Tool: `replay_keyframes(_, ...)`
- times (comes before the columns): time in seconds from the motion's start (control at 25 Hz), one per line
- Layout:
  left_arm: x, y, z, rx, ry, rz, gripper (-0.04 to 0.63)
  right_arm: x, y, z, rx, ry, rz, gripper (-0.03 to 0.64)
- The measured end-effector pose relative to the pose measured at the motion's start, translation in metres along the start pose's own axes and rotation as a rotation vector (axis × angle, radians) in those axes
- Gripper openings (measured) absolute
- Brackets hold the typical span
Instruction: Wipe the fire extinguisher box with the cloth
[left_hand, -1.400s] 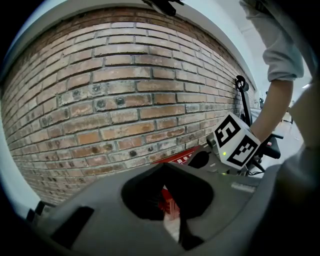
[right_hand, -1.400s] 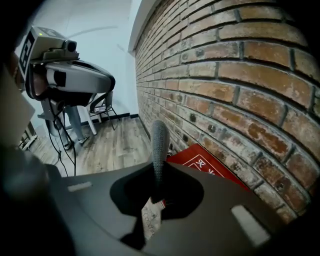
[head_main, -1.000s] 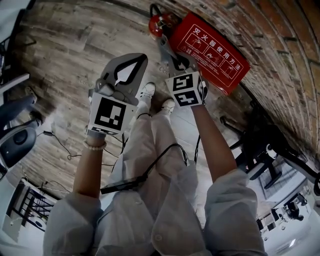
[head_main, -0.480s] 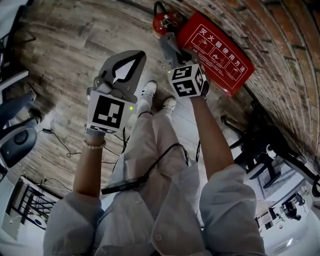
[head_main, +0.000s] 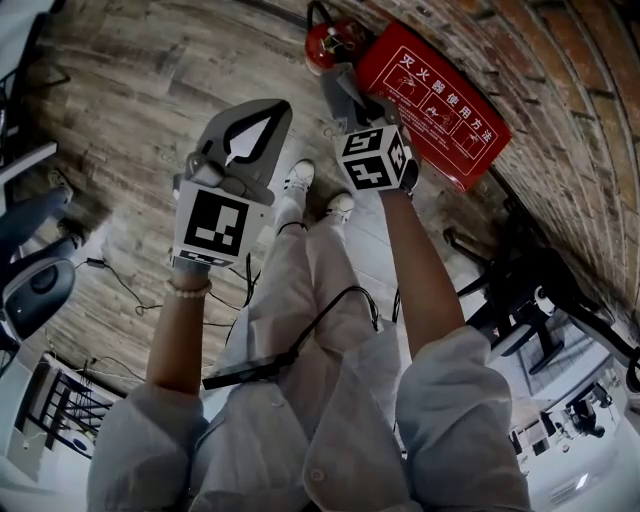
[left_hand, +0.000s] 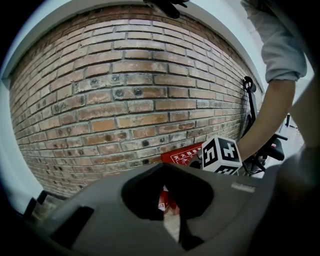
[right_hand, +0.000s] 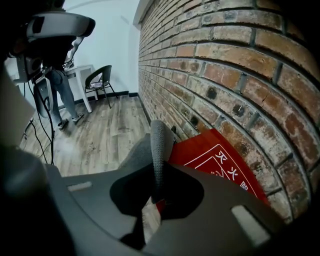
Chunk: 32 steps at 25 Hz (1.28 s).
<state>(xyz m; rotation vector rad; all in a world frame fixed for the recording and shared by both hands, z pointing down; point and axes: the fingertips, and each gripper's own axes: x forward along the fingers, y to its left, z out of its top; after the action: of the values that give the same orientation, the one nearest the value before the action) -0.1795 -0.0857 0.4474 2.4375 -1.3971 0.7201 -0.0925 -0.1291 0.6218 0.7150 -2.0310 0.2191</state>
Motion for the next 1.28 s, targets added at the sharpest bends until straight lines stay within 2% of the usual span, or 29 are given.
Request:
replay_keyframes(0.6,0.008,-0.009,0.004,0.016,0.005,-0.015,-0.002,-0.003,-0.003,-0.006,0.013,-0.007,-0.001,0.02)
replay_keyframes(1.28,0.027,-0.04,0.018,0.061,0.006,-0.078,-0.002,-0.019,-0.022,-0.038,0.079,0.001,-0.038,0.02)
